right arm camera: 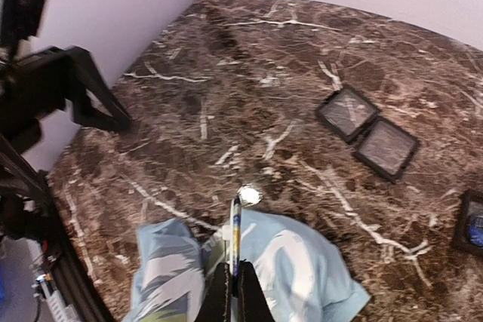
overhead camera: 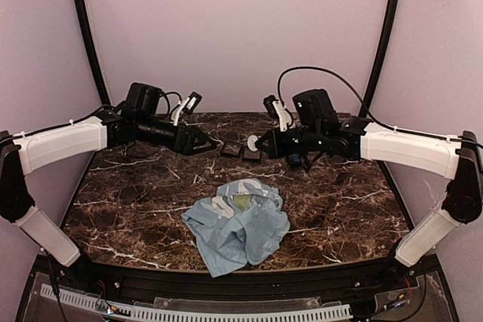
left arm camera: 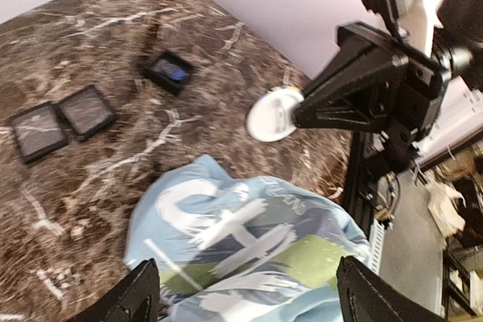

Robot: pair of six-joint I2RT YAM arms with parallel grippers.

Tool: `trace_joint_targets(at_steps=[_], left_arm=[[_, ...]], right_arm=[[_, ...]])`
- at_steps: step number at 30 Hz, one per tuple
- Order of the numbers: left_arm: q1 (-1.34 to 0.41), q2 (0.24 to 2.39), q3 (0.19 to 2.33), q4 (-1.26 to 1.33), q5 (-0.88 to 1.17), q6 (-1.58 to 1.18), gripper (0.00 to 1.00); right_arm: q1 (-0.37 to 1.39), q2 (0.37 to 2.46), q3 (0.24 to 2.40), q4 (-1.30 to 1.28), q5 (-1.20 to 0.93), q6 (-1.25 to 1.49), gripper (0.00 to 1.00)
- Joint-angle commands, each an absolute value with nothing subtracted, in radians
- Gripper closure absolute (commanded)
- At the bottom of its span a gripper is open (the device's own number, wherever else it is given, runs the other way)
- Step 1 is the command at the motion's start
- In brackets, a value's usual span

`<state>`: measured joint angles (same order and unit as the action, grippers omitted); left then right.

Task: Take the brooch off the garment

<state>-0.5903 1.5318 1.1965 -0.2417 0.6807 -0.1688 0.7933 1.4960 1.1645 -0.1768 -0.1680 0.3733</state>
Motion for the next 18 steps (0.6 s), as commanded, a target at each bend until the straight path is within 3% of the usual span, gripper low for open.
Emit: trace_joint_targets(at_steps=[1, 11, 18], left_arm=[[-0.501, 1.424, 1.23, -0.3, 0.494, -0.158, 0.12], [-0.212, 1.304, 1.196, -0.411, 0.35, -0.207, 0.08], [-0.144, 1.191, 1.104, -0.437, 0.161, -0.151, 0.03]], right_arm=[[0.801, 1.623, 1.296, -0.379, 0.109, 0.284, 1.0], [0.76, 1.96, 1.591, -0.459, 0.251, 0.219, 1.0], [0.708, 2.096, 1.688, -0.427, 0.234, 0.169, 1.0]])
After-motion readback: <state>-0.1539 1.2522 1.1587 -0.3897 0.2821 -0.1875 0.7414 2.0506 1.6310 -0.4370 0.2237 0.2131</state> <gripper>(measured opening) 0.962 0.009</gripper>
